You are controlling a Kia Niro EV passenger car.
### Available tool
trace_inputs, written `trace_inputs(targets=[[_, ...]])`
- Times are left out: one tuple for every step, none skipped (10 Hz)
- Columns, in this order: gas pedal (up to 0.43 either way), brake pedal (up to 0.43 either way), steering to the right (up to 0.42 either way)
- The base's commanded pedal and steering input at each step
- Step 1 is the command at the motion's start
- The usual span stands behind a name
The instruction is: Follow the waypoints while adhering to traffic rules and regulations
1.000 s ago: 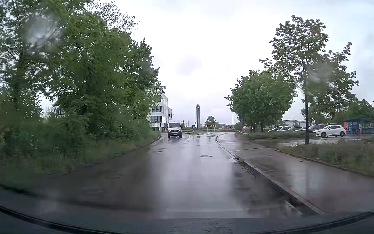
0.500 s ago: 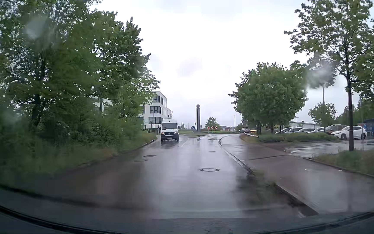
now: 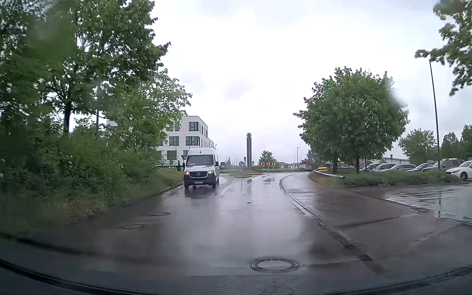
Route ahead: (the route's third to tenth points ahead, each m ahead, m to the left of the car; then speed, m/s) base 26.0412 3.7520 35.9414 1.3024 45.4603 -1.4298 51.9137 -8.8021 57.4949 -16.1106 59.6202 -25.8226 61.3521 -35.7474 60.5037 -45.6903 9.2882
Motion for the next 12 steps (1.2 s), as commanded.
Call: trace_inputs(targets=[[0.067, 0.000, 0.004], [0.067, 0.000, 0.004], [0.067, 0.000, 0.004], [0.059, 0.000, 0.004], [0.047, 0.000, 0.004], [0.047, 0.000, 0.006], [0.047, 0.000, 0.006], [0.047, 0.000, 0.006], [0.047, 0.000, 0.006], [0.047, 0.000, 0.006], [0.047, 0.000, 0.006], [0.047, 0.000, 0.006]])
